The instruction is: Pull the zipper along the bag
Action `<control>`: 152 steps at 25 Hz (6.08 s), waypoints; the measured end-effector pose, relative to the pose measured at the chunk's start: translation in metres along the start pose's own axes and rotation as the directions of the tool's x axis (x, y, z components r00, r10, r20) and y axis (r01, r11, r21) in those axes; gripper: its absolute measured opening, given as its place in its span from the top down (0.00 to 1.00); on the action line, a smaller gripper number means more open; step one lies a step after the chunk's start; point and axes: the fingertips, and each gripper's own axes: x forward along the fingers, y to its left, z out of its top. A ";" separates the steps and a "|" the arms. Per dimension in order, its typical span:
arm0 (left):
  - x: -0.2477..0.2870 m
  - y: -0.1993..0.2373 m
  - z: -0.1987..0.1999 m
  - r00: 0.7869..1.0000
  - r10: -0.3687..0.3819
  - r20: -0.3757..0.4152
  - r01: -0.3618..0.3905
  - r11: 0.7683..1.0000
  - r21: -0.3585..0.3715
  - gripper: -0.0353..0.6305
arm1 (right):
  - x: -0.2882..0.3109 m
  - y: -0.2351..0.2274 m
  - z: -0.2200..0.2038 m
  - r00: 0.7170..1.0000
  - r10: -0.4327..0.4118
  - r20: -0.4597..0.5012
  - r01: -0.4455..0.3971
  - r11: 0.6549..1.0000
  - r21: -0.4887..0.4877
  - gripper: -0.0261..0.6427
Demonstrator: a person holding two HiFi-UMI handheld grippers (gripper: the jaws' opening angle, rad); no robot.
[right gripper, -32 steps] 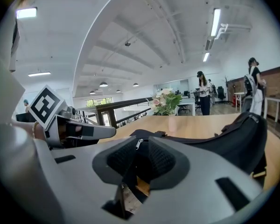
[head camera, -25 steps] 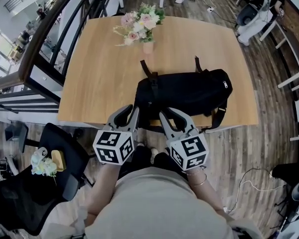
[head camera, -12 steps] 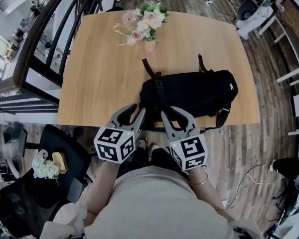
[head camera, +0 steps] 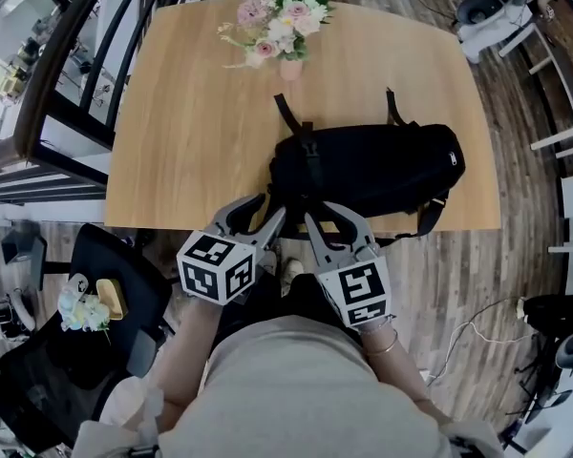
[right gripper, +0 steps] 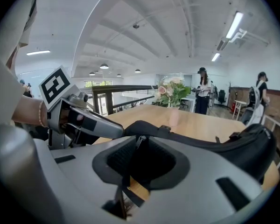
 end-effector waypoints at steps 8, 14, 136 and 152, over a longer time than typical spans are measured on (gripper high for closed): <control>0.007 -0.002 -0.012 0.998 -0.056 -0.029 0.053 0.994 -0.096 0.69 | 0.003 -0.001 -0.012 1.000 -0.005 -0.022 0.005 1.000 0.017 0.84; 0.011 0.004 -0.019 0.996 -0.074 -0.051 0.067 0.990 -0.124 0.69 | 0.007 0.003 -0.009 0.999 -0.025 -0.021 0.024 0.997 -0.072 0.83; -0.009 0.016 -0.003 0.879 0.464 0.107 -0.470 0.882 0.039 0.70 | -0.029 -0.148 -0.035 1.000 0.012 0.015 -0.013 0.997 0.074 0.94; 0.077 -0.078 0.041 0.978 0.196 0.074 -0.209 0.872 0.442 0.68 | -0.032 -0.146 -0.024 0.997 0.043 0.061 -0.047 0.997 0.067 0.95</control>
